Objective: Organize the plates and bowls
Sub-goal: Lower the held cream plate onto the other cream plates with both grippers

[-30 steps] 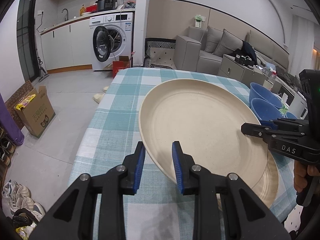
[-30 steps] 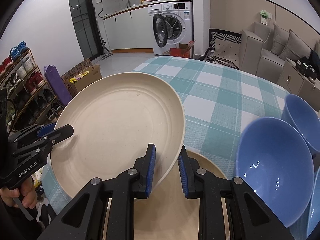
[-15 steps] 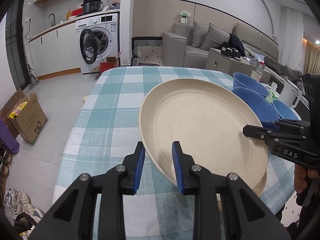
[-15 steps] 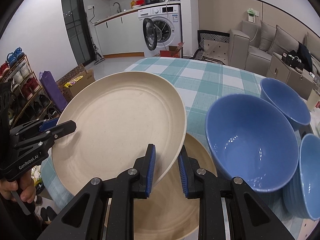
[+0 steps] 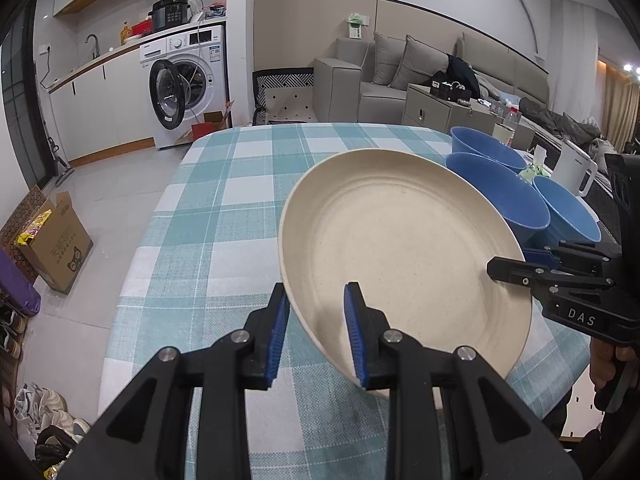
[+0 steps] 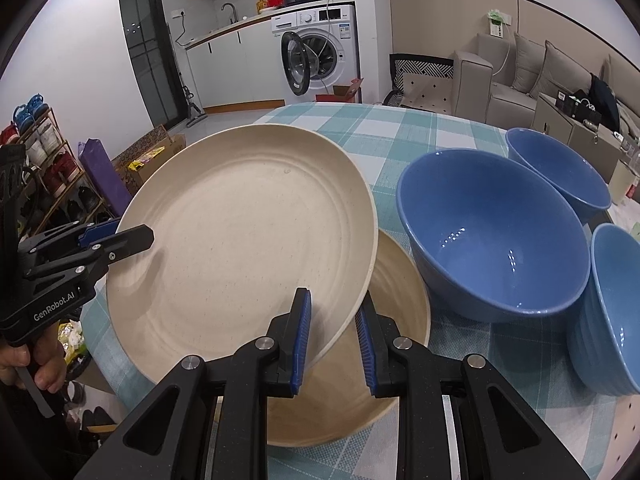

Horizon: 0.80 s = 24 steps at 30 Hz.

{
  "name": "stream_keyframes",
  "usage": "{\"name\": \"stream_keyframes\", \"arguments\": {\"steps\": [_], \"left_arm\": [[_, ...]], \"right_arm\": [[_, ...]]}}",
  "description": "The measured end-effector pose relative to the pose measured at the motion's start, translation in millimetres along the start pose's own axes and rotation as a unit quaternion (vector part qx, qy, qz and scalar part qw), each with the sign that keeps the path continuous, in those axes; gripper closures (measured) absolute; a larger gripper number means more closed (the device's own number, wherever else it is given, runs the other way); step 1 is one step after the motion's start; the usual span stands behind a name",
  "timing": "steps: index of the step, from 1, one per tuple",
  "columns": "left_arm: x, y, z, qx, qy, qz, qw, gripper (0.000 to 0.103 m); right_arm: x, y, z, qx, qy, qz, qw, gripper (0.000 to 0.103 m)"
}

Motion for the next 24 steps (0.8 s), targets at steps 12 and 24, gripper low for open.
{"name": "stream_keyframes", "arguments": {"steps": [12, 24], "left_arm": [[9.7, -6.8, -10.4, 0.007, -0.011, 0.015, 0.9998, 0.077], [16.3, -14.0, -20.7, 0.000, -0.027, 0.025, 0.9993, 0.077]], "right_arm": [[14.6, 3.3, -8.3, 0.000, -0.011, 0.011, 1.000, 0.080], [24.0, 2.3, -13.8, 0.013, -0.008, 0.019, 1.000, 0.080]]}}
Point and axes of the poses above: each gripper's, at about its wrist camera, not at the fingertips, and y roughly against the way its jaws point, z to its left, x to its underside, the point moved 5 cm from there along -y, roughly the way its jaws point, and after that the axes turned 7 degrees about -x, right-handed, at the moved point
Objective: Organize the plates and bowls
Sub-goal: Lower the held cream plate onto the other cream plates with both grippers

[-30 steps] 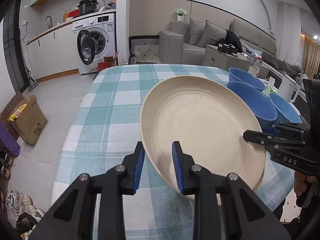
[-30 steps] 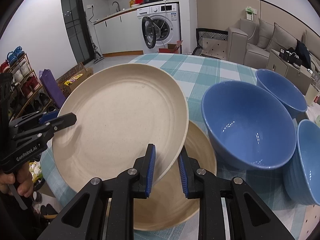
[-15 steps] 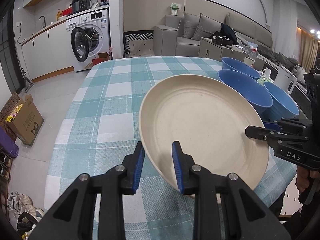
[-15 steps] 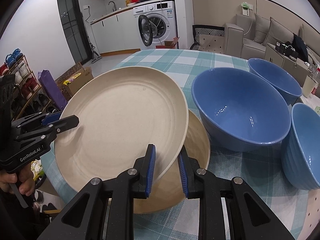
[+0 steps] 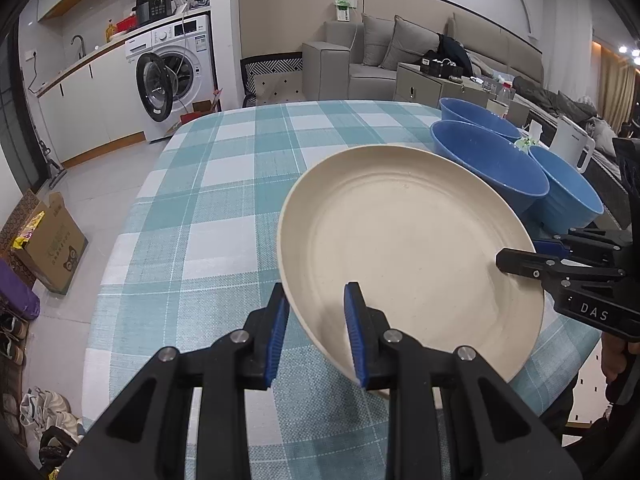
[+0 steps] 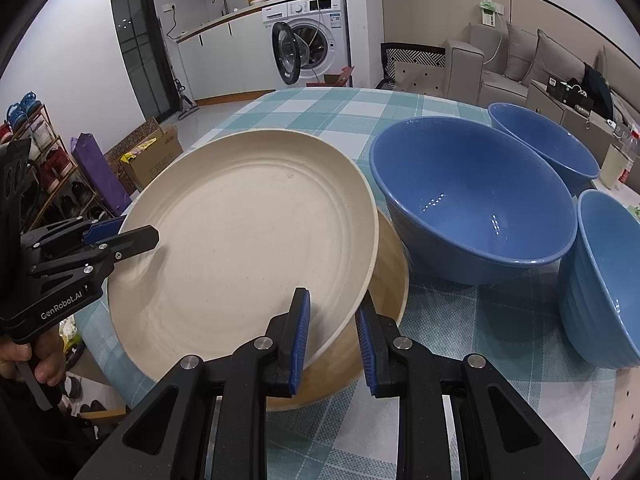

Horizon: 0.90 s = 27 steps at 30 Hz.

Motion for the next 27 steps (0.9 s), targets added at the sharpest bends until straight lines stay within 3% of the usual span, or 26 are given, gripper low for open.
{"name": "stream_keyframes", "arguments": {"steps": [27], "left_arm": [[6.4, -13.7, -15.5, -0.004, -0.027, 0.016, 0.9995, 0.075]], "right_arm": [[7.6, -6.1, -6.5, 0.034, 0.019, 0.024, 0.999, 0.077]]}}
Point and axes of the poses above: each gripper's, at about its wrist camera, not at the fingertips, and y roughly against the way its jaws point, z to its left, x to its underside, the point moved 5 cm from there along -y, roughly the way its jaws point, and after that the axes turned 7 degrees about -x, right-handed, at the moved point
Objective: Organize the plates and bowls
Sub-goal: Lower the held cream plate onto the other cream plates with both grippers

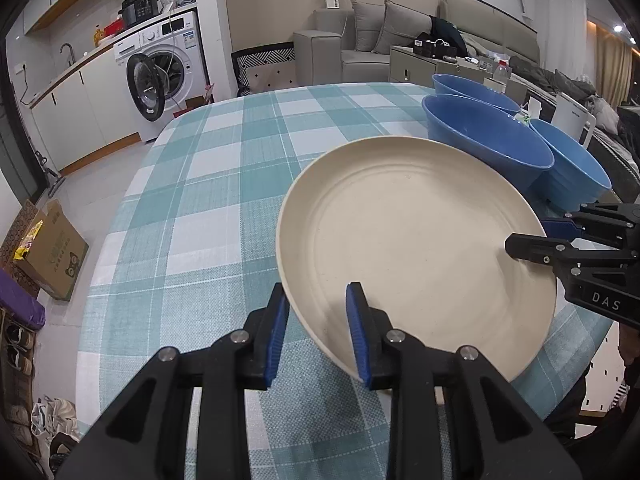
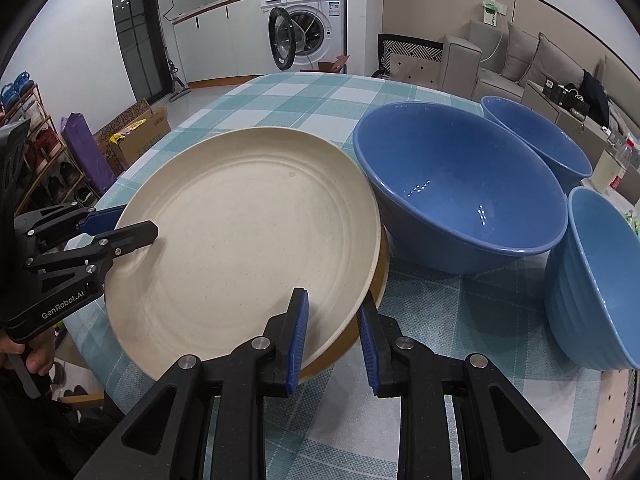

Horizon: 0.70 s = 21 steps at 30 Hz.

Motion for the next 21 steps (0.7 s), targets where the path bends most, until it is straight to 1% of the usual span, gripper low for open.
{"name": "stream_keyframes", "arguments": {"steps": [3, 6, 14, 21], "left_arm": [[0.9, -1.1, -3.3, -0.008, -0.008, 0.000, 0.9999, 0.075], [2.3, -3.5, -5.3, -0.017, -0.015, 0.002, 0.9997, 0.075], [2.8, -6.3, -8.4, -0.034, -0.028, -0.002, 0.9990, 0.075], [2.8, -9.0, -9.4, -0.035, -0.030, -0.002, 0.9989, 0.074]], "right_arm": [[0.8, 0.9, 0.2, 0.019, 0.009, 0.000, 1.000, 0.076], [1.3, -1.2, 1.2, 0.028, 0.017, 0.003, 0.999, 0.076], [2.3, -3.4, 3.1, 0.044, 0.030, 0.005, 0.999, 0.074], [2.9, -6.4, 2.9, 0.053, 0.035, 0.008, 0.998, 0.072]]}}
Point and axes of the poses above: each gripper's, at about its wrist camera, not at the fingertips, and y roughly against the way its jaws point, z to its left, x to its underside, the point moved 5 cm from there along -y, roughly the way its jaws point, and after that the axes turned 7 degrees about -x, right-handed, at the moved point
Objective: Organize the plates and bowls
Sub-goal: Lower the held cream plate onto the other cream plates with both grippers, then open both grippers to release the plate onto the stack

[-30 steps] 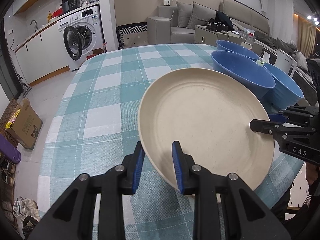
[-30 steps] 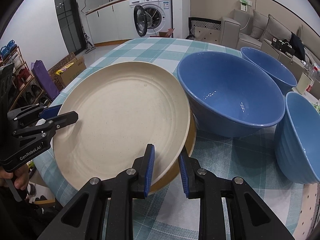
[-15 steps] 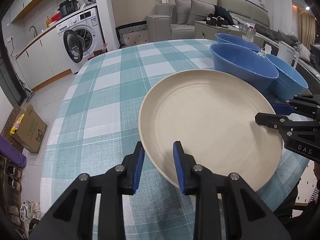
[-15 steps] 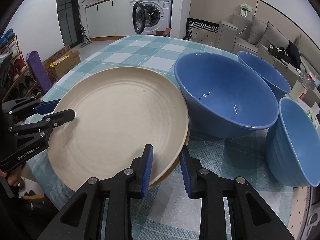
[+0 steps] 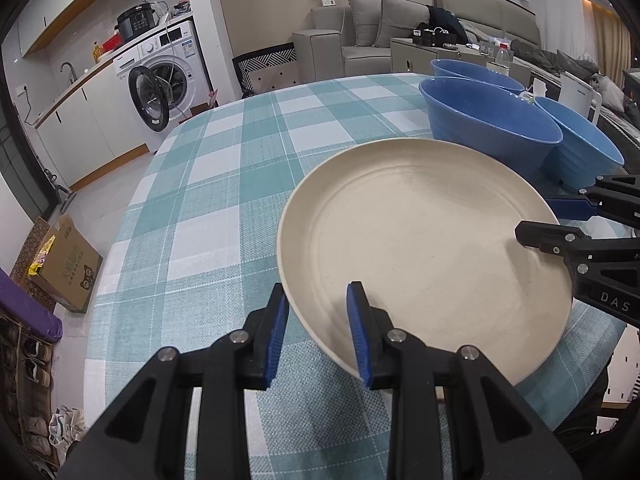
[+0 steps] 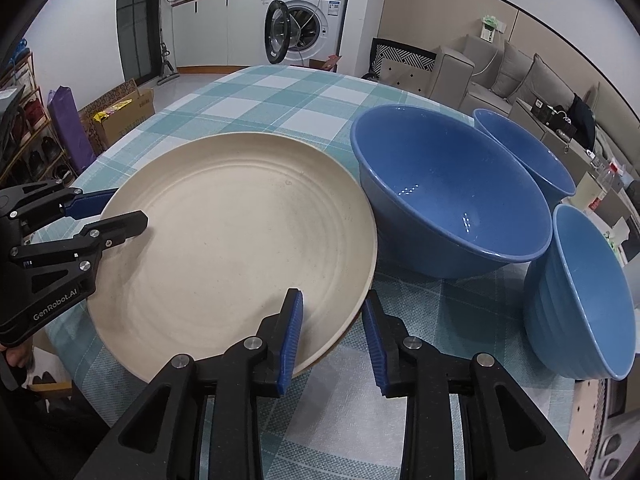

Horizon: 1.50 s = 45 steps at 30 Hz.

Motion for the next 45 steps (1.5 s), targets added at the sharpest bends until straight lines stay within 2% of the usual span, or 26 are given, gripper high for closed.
{"name": "stream_keyframes", "arguments": {"steps": [6, 13, 29, 32, 35, 37, 39, 43, 44, 45], "left_arm": [[1.2, -1.8, -3.5, -0.005, -0.008, -0.004, 0.9999, 0.071], [1.6, -2.7, -8.4, -0.019, -0.025, -0.010, 0.9995, 0.068], [1.5, -4.9, -10.0, -0.020, -0.024, -0.021, 0.9993, 0.063], [1.3, -5.3, -9.7, -0.017, -0.024, -0.020, 0.9994, 0.061], [0.5, -3.2, -8.7, 0.007, -0.017, -0.015, 0.9997, 0.052], [-1.3, 0.8, -5.9, 0.026, -0.002, -0.016, 0.9995, 0.048], [-3.3, 3.9, -3.9, 0.037, 0.008, -0.015, 0.9992, 0.046], [-6.0, 9.7, -1.4, 0.060, 0.025, -0.016, 0.9977, 0.042], [-6.4, 10.7, -1.2, 0.063, 0.027, -0.016, 0.9976, 0.031], [-7.0, 12.2, -0.3, 0.062, 0.030, -0.019, 0.9975, 0.016]], "right_arm": [[2.6, -3.1, 2.5, 0.018, 0.010, 0.004, 1.000, 0.071], [4.4, -5.3, 1.9, 0.017, 0.007, 0.006, 1.000, 0.070], [5.3, -10.4, 3.8, 0.023, 0.012, 0.004, 1.000, 0.067], [5.2, -10.4, 3.6, 0.014, 0.010, 0.003, 1.000, 0.057], [4.2, -7.0, 5.3, 0.009, 0.013, 0.000, 1.000, 0.052], [3.0, -3.3, 5.6, 0.004, 0.013, -0.005, 1.000, 0.040], [1.5, 2.4, 5.1, -0.002, 0.012, -0.016, 1.000, 0.021], [-1.4, 10.4, 3.2, -0.007, 0.009, -0.029, 1.000, 0.014], [-2.0, 12.0, 2.4, -0.011, 0.007, -0.032, 0.999, 0.010], [-2.4, 13.3, 2.2, -0.013, 0.006, -0.034, 0.999, 0.006]]}}
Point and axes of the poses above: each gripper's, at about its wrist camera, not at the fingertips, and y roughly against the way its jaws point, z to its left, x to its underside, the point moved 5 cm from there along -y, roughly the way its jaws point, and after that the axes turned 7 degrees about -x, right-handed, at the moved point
